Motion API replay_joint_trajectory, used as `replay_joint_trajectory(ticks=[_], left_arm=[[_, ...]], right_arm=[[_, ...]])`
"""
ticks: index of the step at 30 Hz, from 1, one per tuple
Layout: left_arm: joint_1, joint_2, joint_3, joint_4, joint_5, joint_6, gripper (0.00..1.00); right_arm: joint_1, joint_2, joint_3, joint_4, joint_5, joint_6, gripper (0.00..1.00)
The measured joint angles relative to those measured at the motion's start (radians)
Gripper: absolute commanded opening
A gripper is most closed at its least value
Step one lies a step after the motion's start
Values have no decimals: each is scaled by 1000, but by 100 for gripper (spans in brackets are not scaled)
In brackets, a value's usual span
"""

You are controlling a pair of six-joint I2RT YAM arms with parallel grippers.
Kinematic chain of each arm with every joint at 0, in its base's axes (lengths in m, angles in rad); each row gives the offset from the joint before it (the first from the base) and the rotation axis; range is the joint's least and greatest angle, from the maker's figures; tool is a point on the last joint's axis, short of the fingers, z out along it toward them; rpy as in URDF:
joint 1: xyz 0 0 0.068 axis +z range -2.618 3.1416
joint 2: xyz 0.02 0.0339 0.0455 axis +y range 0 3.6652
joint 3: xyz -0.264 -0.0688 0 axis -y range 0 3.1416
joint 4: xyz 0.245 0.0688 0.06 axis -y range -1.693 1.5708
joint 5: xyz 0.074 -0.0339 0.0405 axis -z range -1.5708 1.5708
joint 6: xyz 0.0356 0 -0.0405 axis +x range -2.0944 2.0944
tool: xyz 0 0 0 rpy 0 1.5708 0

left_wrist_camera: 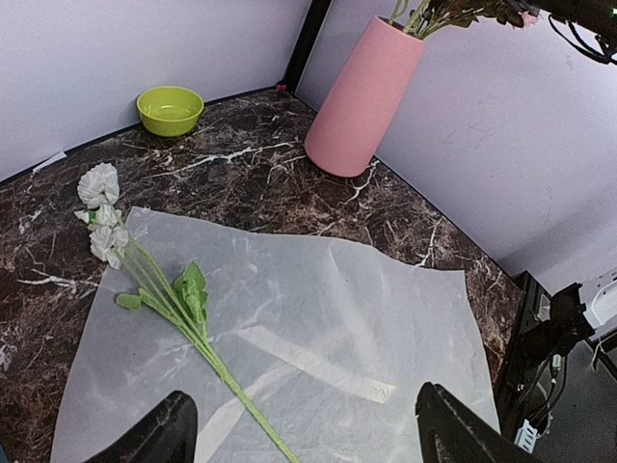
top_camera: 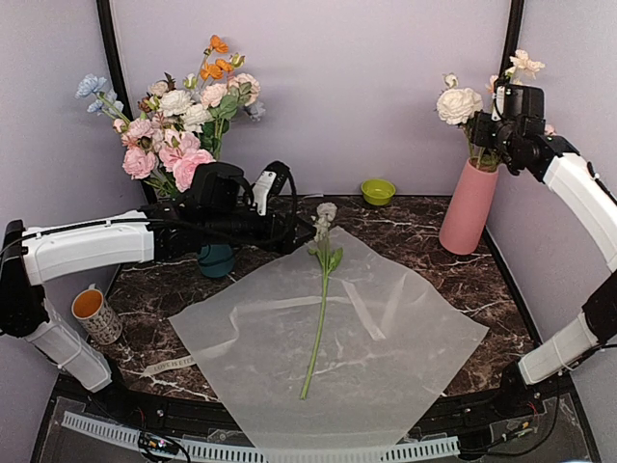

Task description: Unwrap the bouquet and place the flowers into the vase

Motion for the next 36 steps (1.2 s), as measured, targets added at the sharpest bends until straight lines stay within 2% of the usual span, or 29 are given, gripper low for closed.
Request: replay_joint_trajectory(ticks=[5,21,27,36], left_arm=[[0,14,10,-18,4,0,81],[0,95,87,-142,8,-10,79],[-7,233,218,-282,-18,-42,78],[-57,486,463,-523,-124,-132,73]], right_arm=[[0,0,0,-42,-14,23,78],[0,-5,91,-142,-156,43,86],[0,-52,135,-204,-219,48,86],[0,-264,71,-249,-240,117,86]])
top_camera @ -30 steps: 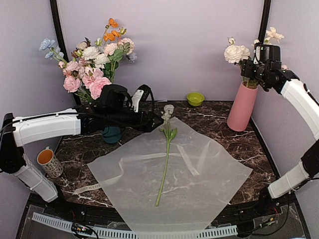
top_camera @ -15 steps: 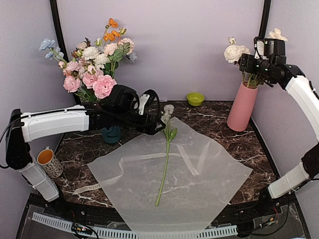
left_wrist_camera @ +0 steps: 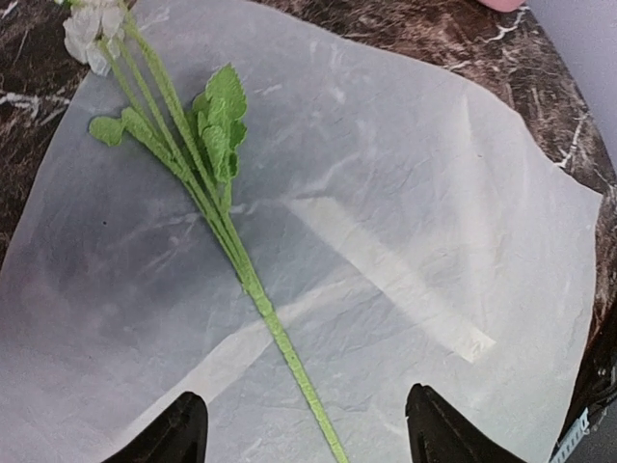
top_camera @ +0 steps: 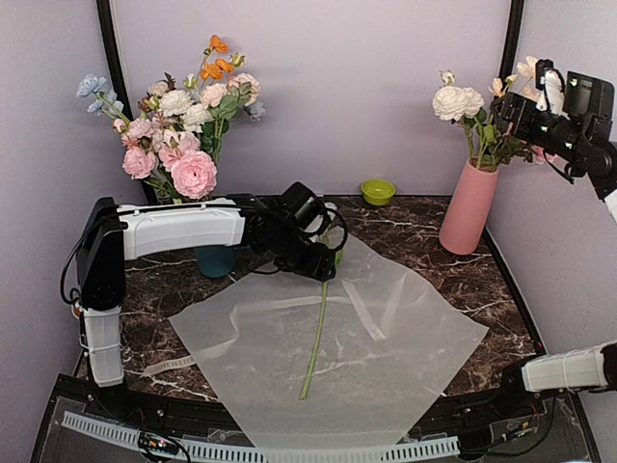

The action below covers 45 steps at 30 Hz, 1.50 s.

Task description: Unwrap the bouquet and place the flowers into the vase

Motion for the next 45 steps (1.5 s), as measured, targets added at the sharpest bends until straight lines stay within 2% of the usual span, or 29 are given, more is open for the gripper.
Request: replay_joint_trajectory(ticks=[5,13,22,29,34,41,45], left_arm=[[-3,103,69,-76,-42,-56,70],[0,219,165,-105,-66,-95,61],[0,315,267,-100,-95,-91,55],[0,378,312,-106,-136,-89,46],[0,420,349,-105,-164,-84,30],[0,431,349,-104,-187,-82,19],[0,432,349,-103,-193,-84,7]], right_arm=[[0,-83,-79,-14,-11,56,86],[0,-126,-161,-57,-38,124,87],[0,-195,-175,-99,-44,148,87],[0,-203,-175,-109,-45,150,87],[0,-207,-175,-120,-44,150,87],[0,-225,-177,-138,-43,150,87],[0,-227,-180,-138,-43,150,87]])
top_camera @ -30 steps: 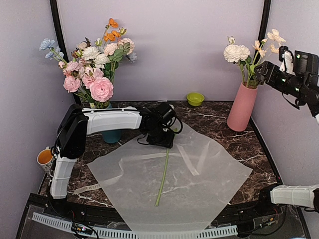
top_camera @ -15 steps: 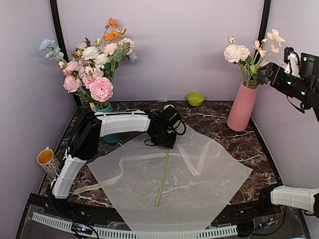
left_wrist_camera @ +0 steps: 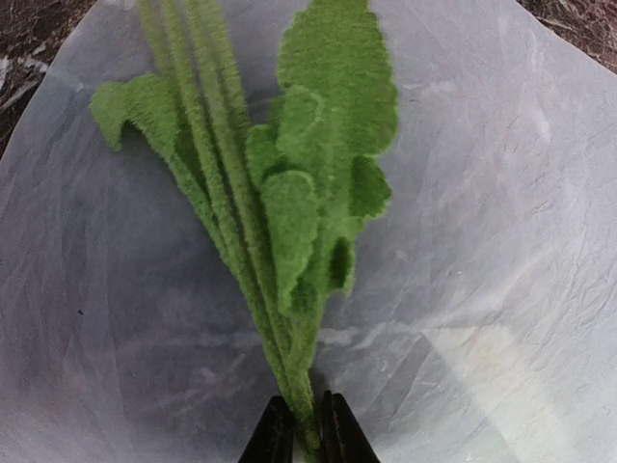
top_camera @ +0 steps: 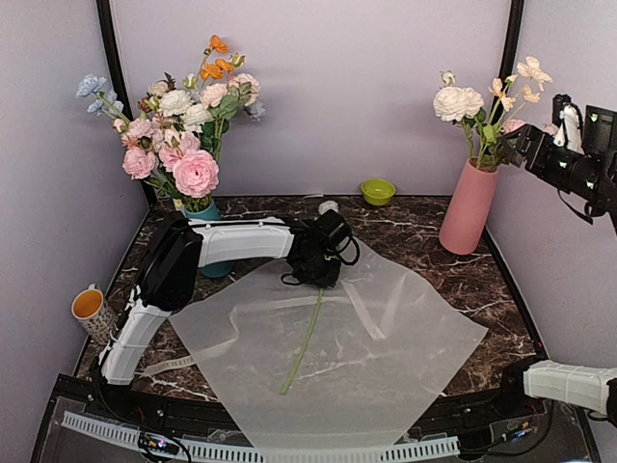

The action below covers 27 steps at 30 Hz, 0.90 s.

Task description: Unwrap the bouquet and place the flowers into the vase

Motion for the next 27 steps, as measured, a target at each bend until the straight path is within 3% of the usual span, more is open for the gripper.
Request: replay_joint_trajectory(ticks=[5,15,27], left_arm=[[0,0,0,-1,-14,-11,0],[0,-50,-1,1,-13,-37,0],[0,-448,-264,249,74,-50,0]], right_arm=[[0,0,-13,1,0,0,87],[0,8,-21,16,-1,-1,87],[0,-55,-146,136,-131,-24,88]])
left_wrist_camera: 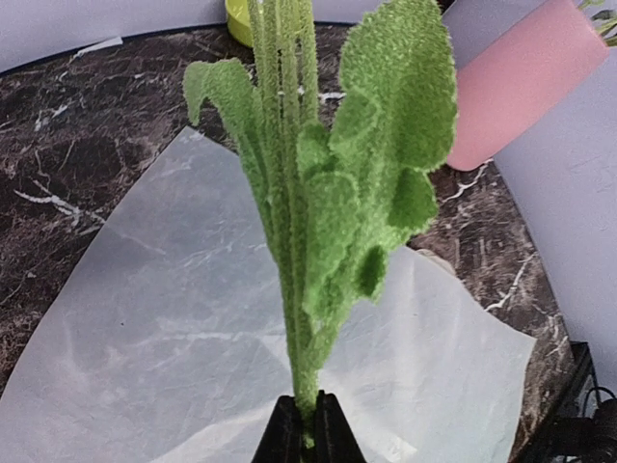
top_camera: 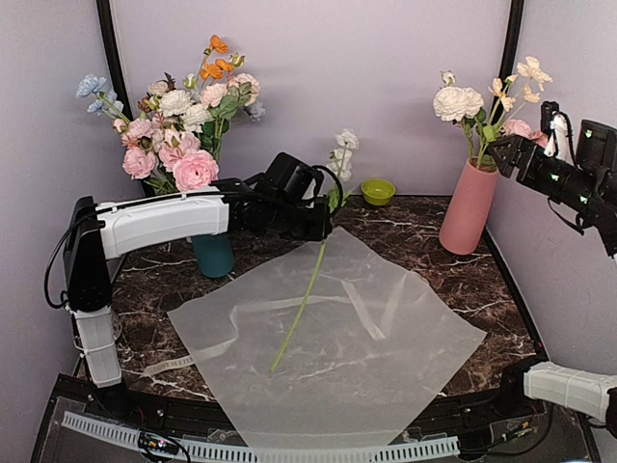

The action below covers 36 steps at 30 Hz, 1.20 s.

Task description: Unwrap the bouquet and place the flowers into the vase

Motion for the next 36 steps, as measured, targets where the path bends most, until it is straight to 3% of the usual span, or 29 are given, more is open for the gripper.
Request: replay_joint_trajectory(ticks=[9,22,31,36], left_arm=[[0,-173,-219,228,119,11,0],[0,-348,-419,508,316,54,0],[0,-385,-430,687,435,91,0],[0,-398,-429,772,476,91,0]], right_arm=[[0,-36,-76,121,-222,-49,88],[10,-79,-299,340,-568,21,79],[188,-24,-309,475,-609,39,76],[281,63,-302,508,-599,21,70]])
